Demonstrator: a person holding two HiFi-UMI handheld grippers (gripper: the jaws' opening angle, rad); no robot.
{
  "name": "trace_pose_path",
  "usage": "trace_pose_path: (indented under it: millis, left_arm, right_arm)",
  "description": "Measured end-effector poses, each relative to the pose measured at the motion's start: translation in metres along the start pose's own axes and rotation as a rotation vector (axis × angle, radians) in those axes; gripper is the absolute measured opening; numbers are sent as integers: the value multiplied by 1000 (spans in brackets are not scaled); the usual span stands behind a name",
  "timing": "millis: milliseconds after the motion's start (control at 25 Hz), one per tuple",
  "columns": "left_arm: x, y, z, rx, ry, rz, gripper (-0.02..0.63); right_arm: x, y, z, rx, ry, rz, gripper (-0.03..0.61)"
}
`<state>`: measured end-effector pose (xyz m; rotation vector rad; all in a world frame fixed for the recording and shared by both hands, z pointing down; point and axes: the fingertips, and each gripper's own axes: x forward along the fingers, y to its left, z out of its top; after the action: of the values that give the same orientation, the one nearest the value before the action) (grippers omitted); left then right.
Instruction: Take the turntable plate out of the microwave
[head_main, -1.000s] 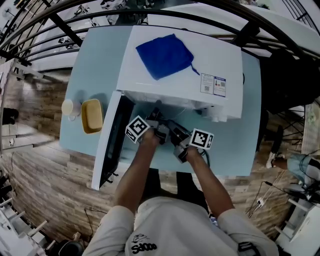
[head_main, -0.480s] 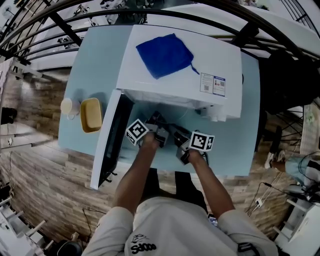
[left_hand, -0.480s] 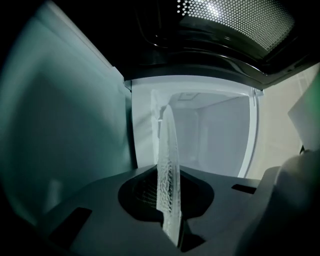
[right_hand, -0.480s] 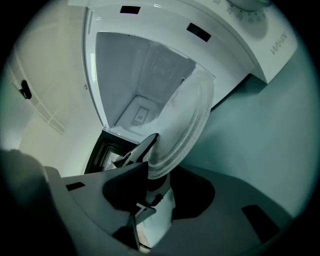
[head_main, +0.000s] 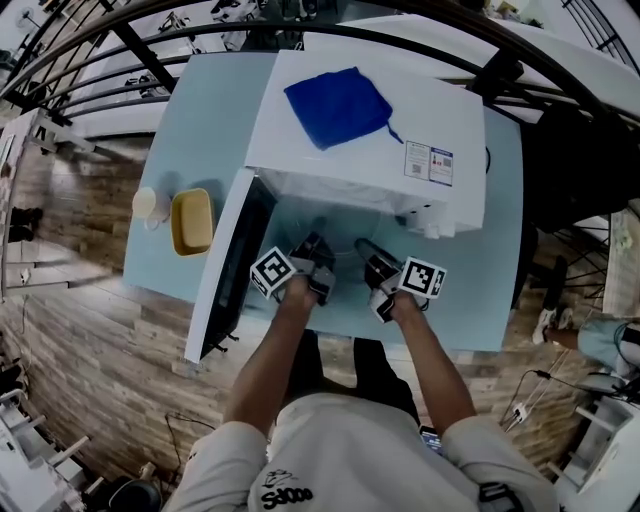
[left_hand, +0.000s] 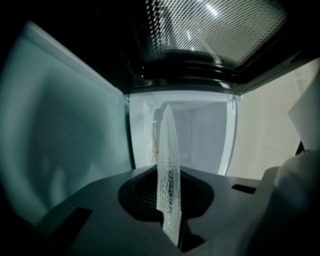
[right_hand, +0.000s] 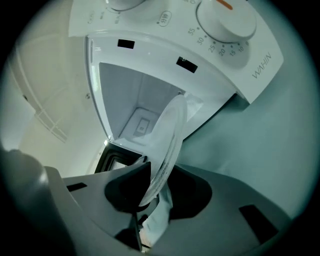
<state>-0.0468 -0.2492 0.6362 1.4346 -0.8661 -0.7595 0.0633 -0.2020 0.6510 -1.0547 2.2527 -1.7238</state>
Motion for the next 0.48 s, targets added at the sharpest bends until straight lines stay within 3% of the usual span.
trace_pose_path:
  millis: [40, 200, 320, 480]
  left_arm:
    - [-6, -5, -2, -1, -2, -8, 37]
    - [-28, -26, -11, -21, -16, -63, 37]
    - [-40, -37, -13, -13, -22, -69, 37]
    - [-55, -63, -23, -11, -17, -125, 37]
  right_arm:
    - [-4, 5, -3, 0, 5, 12, 94]
    - [-14, 49, -16, 28, -25, 213, 84]
    - [-23, 59, -21, 7, -23, 212, 84]
    - [-44, 59, -34, -26, -9, 113, 86]
